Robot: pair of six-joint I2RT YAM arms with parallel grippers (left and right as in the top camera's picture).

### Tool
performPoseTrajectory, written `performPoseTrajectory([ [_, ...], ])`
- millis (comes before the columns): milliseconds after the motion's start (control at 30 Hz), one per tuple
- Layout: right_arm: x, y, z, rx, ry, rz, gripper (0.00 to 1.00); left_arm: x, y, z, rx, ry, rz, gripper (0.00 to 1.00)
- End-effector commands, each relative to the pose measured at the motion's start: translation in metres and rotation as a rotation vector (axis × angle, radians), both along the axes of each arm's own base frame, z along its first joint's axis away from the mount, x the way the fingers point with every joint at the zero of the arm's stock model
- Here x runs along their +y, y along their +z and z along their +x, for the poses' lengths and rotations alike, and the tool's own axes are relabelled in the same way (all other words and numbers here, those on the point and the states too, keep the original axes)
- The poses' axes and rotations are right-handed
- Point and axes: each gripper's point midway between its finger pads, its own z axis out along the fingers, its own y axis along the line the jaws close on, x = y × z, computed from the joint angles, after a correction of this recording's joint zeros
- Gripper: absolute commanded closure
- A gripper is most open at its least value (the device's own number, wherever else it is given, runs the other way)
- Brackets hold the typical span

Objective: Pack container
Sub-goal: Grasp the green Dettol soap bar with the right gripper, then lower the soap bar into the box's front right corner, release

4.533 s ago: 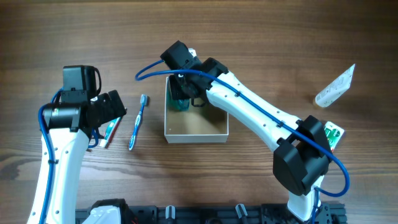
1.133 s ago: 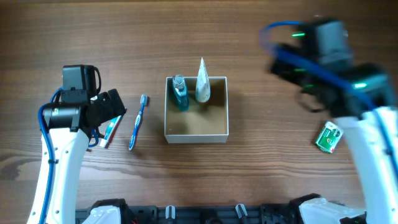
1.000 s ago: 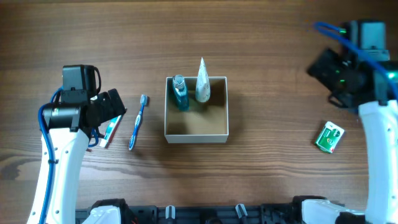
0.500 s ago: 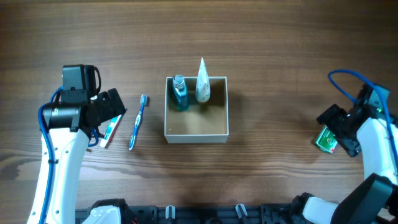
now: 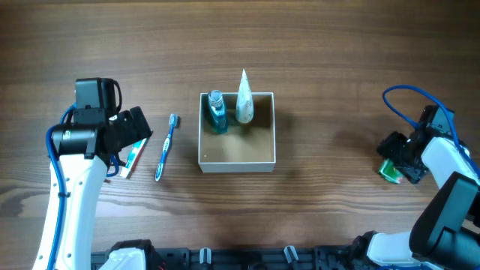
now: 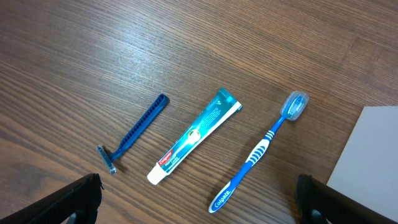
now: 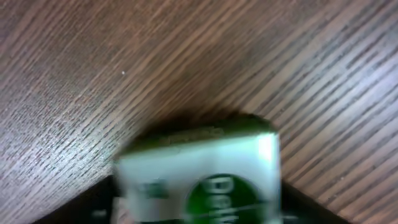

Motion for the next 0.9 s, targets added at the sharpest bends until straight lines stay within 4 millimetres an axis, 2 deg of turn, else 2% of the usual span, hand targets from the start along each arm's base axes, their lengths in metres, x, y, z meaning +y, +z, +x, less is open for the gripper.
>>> performPoseTrajectory([
  [0, 0.006, -0.011, -0.007, 0.041, 0.011, 0.036, 0.52, 0.005, 0.007, 0.003, -0.018, 0.023, 0.015, 0.0],
  [67, 0.009, -0.006, -0.004, 0.031, 0.014, 0.057, 0.69, 0.005, 0.007, 0.003, -0.018, 0.023, 0.015, 0.0],
  [133, 0.01, 0.009, 0.005, 0.003, 0.021, 0.074, 0.82, 0.005, 0.007, 0.003, -0.018, 0.023, 0.015, 0.0],
  [167, 0.011, 0.029, 0.015, -0.036, 0.029, 0.086, 0.87, 0.005, 0.007, 0.003, -0.018, 0.023, 0.015, 0.0],
  [200, 0.014, 0.057, 0.03, -0.096, 0.068, 0.088, 0.88, 0.005, 0.006, 0.003, -0.018, 0.023, 0.015, 0.0],
  [267, 0.03, 0.102, 0.052, -0.197, 0.19, 0.093, 0.91, 0.005, 0.006, 0.003, -0.018, 0.023, 0.015, 0.0],
  [300, 0.046, 0.13, 0.063, -0.254, 0.291, 0.08, 0.93, 0.005, 0.006, 0.003, -0.018, 0.023, 0.015, 0.0],
  [367, 0.078, 0.169, 0.074, -0.325, 0.461, 0.045, 0.95, 0.005, 0.006, 0.003, -0.018, 0.023, 0.015, 0.0],
  [400, 0.104, 0.191, 0.079, -0.369, 0.595, 0.023, 0.96, 0.005, 0.007, 0.003, -0.018, 0.023, 0.015, 0.0],
  [433, 0.14, 0.212, 0.081, -0.42, 0.768, -0.007, 0.96, 0.005, 0.007, 0.003, -0.018, 0.023, 0.015, 0.0],
  [500, 0.197, 0.23, 0.074, -0.477, 1.012, -0.034, 0.96, 0.005, 0.006, 0.003, -0.018, 0.023, 0.015, 0.0],
  [567, 0.243, 0.23, 0.061, -0.468, 1.2, -0.079, 0.96, 0.005, 0.006, 0.003, -0.018, 0.023, 0.015, 0.0],
  [633, 0.281, 0.222, 0.049, -0.442, 1.366, -0.104, 0.95, 0.005, 0.006, 0.003, -0.018, 0.023, 0.015, 0.0],
  [767, 0.329, 0.198, 0.051, -0.406, 1.522, -0.167, 0.96, 0.005, 0.006, 0.003, -0.018, 0.023, 0.015, 0.0],
  [867, 0.359, 0.168, 0.059, -0.371, 1.58, -0.151, 0.96, 0.005, 0.006, 0.003, -0.018, 0.023, 0.015, 0.0],
])
